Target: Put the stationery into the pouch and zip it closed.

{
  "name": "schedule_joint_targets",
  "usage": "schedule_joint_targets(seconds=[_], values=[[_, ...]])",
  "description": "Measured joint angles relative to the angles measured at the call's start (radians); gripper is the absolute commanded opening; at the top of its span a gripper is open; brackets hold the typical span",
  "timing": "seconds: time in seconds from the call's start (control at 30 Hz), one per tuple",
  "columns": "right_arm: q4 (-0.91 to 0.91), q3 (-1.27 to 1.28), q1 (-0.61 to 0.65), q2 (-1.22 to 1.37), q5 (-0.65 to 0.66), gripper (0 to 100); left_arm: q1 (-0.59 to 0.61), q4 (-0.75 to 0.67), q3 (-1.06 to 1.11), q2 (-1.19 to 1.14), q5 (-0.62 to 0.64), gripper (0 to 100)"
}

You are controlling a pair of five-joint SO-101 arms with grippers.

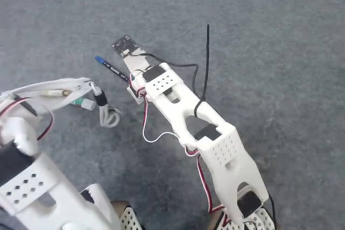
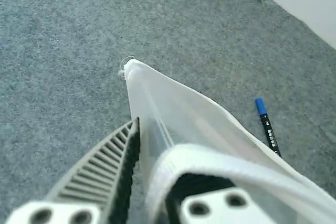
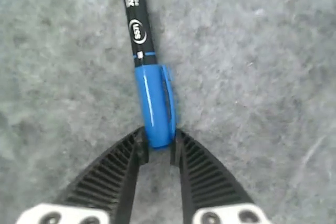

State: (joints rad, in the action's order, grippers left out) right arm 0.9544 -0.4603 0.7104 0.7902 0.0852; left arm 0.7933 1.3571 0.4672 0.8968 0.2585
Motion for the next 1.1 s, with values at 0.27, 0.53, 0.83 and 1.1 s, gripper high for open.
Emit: schedule_joint_targets(seconds=[0.27,0.53,0.83,1.1], values=[[0.089,-0.012,0.0,-0.002,0.017,0.6,-0.003,0.0,0.017,0.0,0.0,1],[0.305,-0.012,-0.081,-0.087,0.02,0.6,0.0,0.0,0.018,0.0,0.0,1],[0.489,-0.012,-0.167,-0.153,0.072,0.6,0.0,0.0,0.018,0.0,0.0,1],[0.75,-0.012,-0.203,-0.29,0.138,0.9,0.0,0.0,0.018,0.0,0.0,1]])
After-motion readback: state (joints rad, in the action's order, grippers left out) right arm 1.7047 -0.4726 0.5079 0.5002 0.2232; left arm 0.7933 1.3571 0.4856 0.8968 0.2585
